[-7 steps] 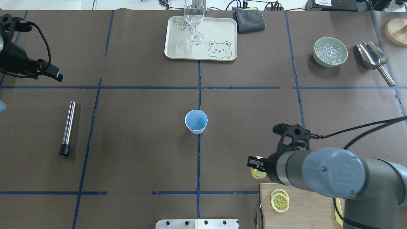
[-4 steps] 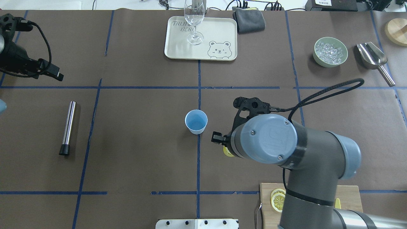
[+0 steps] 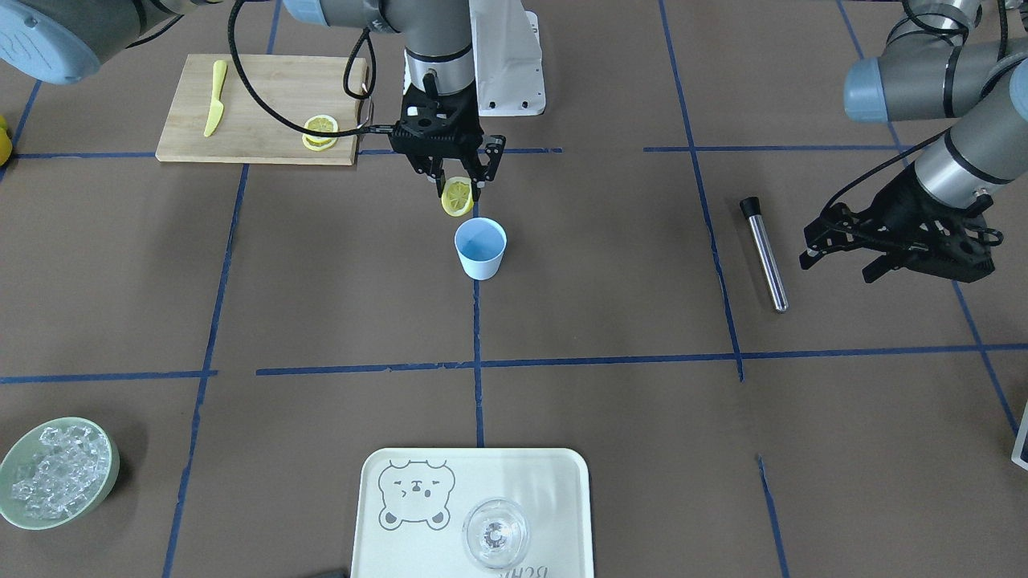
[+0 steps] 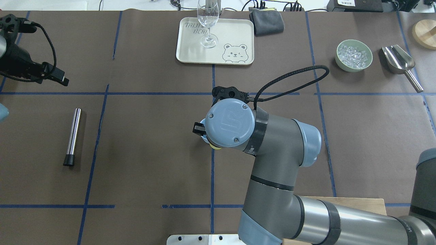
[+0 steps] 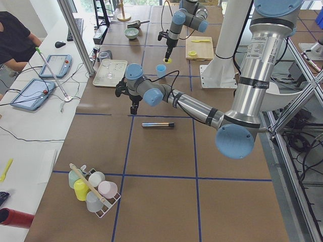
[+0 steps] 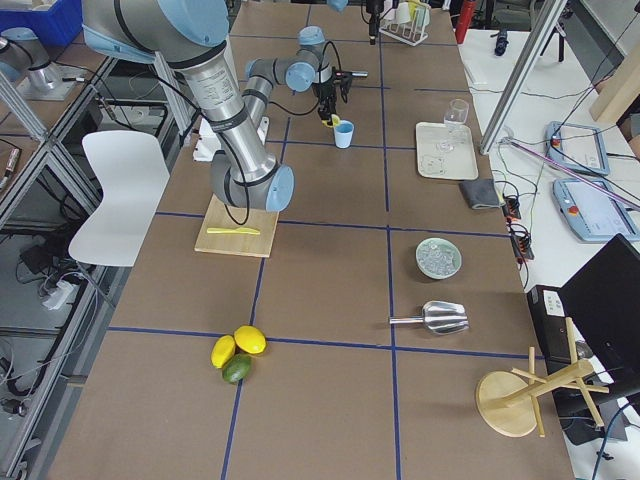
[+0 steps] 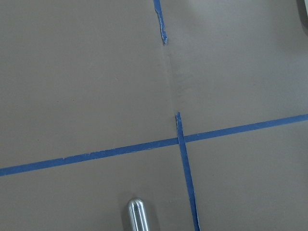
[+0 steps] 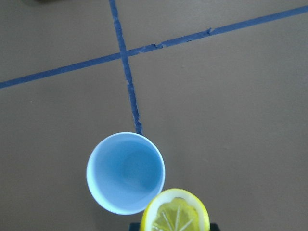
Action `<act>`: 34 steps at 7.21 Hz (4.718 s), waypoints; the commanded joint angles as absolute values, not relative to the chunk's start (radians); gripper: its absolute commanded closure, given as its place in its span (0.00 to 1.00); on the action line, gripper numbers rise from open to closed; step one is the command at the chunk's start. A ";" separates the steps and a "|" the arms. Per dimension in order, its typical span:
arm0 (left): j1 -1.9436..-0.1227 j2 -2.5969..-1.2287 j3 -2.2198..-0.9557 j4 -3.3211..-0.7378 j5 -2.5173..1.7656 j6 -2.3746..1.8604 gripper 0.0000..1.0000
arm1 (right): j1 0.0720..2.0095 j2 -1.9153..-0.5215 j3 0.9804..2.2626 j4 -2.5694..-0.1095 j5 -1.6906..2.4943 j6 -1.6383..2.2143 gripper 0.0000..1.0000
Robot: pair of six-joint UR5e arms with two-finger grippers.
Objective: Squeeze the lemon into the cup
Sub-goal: 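Lower the lemon slice into the blue cup and open the right gripper, then withdraw the right gripper away from the cup while the left gripper grasps the metal rod, then lift the metal rod with the left gripper while the right arm returns to rest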
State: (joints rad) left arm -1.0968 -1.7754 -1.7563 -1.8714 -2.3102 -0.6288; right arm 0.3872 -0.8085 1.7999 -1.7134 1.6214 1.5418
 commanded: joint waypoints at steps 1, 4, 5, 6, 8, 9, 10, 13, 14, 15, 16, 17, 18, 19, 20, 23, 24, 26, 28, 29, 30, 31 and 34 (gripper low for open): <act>-1.097 -1.781 -1.753 -1.871 -2.310 -0.630 0.00 | 0.408 -0.737 1.676 -1.654 1.621 1.540 0.43; -1.095 -1.781 -1.749 -1.871 -2.310 -0.629 0.00 | 0.423 -0.732 1.638 -1.621 1.623 1.539 0.45; -1.095 -1.781 -1.750 -1.871 -2.310 -0.629 0.00 | 0.423 -0.732 1.632 -1.621 1.624 1.539 0.45; -1.095 -1.781 -1.749 -1.871 -2.310 -0.627 0.00 | 0.423 -0.733 1.632 -1.621 1.635 1.539 0.44; -1.095 -1.782 -1.747 -1.873 -2.310 -0.627 0.00 | 0.423 -0.736 1.632 -1.621 1.640 1.539 0.36; -1.095 -1.784 -1.746 -1.871 -2.310 -0.627 0.00 | 0.423 -0.738 1.632 -1.621 1.640 1.536 0.22; -1.095 -1.784 -1.746 -1.871 -2.310 -0.627 0.00 | 0.423 -0.738 1.632 -1.621 1.640 1.529 0.20; -1.094 -1.787 -1.737 -1.871 -2.310 -0.629 0.00 | 0.429 -0.735 1.635 -1.621 1.646 1.528 0.00; -1.079 -1.793 -1.706 -1.871 -2.310 -0.635 0.00 | 0.469 -0.738 1.643 -1.627 1.725 1.511 0.00; -1.030 -1.792 -1.678 -1.871 -2.297 -0.681 0.00 | 0.513 -0.762 1.681 -1.650 1.774 1.482 0.00; -0.982 -1.790 -1.654 -1.871 -2.240 -0.745 0.00 | 0.543 -0.794 1.740 -1.701 1.779 1.400 0.00; -0.971 -1.783 -1.632 -1.873 -2.227 -0.764 0.00 | 0.592 -0.834 1.811 -1.757 1.823 1.325 0.00; -0.969 -1.781 -1.617 -1.871 -2.230 -0.767 0.00 | 0.657 -0.894 1.871 -1.758 1.891 1.281 0.00; -0.956 -1.779 -1.612 -1.861 -2.230 -0.765 0.00 | 0.725 -0.941 1.908 -1.758 1.938 1.200 0.00; -0.939 -1.776 -1.603 -1.859 -2.232 -0.767 0.00 | 0.782 -0.981 1.926 -1.758 1.963 1.124 0.00; -0.899 -1.787 -1.569 -1.859 -2.237 -0.817 0.00 | 0.880 -1.028 1.931 -1.752 2.014 1.000 0.00; -0.893 -1.787 -1.568 -1.859 -2.237 -0.819 0.00 | 0.882 -1.028 1.933 -1.750 2.014 0.999 0.00; -0.891 -1.784 -1.565 -1.861 -2.235 -0.818 0.00 | 0.884 -1.028 1.944 -1.752 2.014 0.999 0.00; -0.890 -1.784 -1.562 -1.867 -2.237 -0.816 0.24 | 0.884 -1.029 1.947 -1.753 2.014 0.999 0.00; -0.888 -1.783 -1.557 -1.867 -2.235 -0.816 0.32 | 0.884 -1.029 1.947 -1.753 2.014 0.999 0.00; -0.890 -1.782 -1.554 -1.867 -2.235 -0.816 0.32 | 0.884 -1.029 1.947 -1.753 2.014 0.999 0.00; -0.888 -1.782 -1.552 -1.867 -2.235 -0.816 0.32 | 0.884 -1.029 1.947 -1.753 2.014 0.999 0.00; -0.884 -1.784 -1.552 -1.867 -2.235 -0.818 0.40 | 0.885 -1.028 1.948 -1.755 2.016 1.000 0.00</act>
